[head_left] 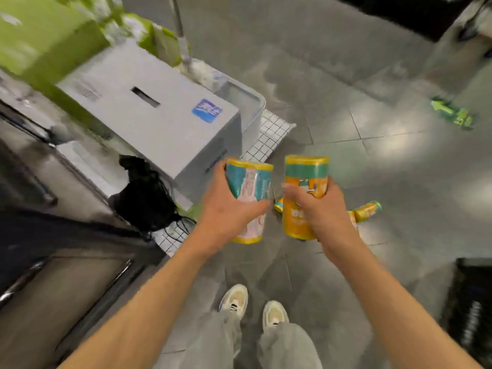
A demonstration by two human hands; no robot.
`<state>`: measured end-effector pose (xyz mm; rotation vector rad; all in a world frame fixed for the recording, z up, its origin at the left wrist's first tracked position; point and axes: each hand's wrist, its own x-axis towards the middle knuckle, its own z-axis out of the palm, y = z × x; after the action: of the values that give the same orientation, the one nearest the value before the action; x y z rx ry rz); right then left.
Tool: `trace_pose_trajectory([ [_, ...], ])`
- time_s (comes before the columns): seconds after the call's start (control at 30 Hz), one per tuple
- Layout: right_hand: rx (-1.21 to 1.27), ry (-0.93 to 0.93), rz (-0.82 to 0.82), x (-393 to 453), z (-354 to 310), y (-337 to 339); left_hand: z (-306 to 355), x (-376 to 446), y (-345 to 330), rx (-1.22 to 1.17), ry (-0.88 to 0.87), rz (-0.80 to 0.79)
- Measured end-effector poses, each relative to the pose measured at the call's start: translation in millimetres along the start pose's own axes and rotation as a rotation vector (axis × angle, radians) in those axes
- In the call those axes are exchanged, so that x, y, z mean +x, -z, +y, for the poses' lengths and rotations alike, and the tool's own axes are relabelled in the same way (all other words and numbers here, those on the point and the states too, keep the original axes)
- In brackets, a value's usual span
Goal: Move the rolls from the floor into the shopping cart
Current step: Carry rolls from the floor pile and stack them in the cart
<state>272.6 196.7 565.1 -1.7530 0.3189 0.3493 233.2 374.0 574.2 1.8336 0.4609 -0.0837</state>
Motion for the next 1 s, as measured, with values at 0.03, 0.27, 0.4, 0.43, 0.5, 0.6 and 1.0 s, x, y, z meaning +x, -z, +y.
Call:
trace_pose_trajectory([
  [0.03,0.014,0.025,-0.031,-18,-42,0,38,-17,19,-0.031,-0.018,0.026],
  [0.27,0.082,0.259,-0.355,-144,-250,-10,214,-134,137,-0.265,-0.168,0.273],
  [0.4,0.081,0.395,-0.594,-217,-316,-34,252,-222,191,-0.282,-0.218,0.512],
  [0.43,0.070,0.428,-0.667,-237,-328,-44,255,-245,203,-0.273,-0.224,0.581],
  [0.5,0.050,0.471,-0.823,-279,-341,-70,253,-295,229,-0.269,-0.216,0.736],
  [0.6,0.042,0.460,-1.016,-350,-346,-116,245,-375,272,-0.313,-0.198,0.986],
  [1.0,-0.134,0.478,-1.640,-689,-249,-248,129,-733,346,-0.377,-0.052,1.688],
])
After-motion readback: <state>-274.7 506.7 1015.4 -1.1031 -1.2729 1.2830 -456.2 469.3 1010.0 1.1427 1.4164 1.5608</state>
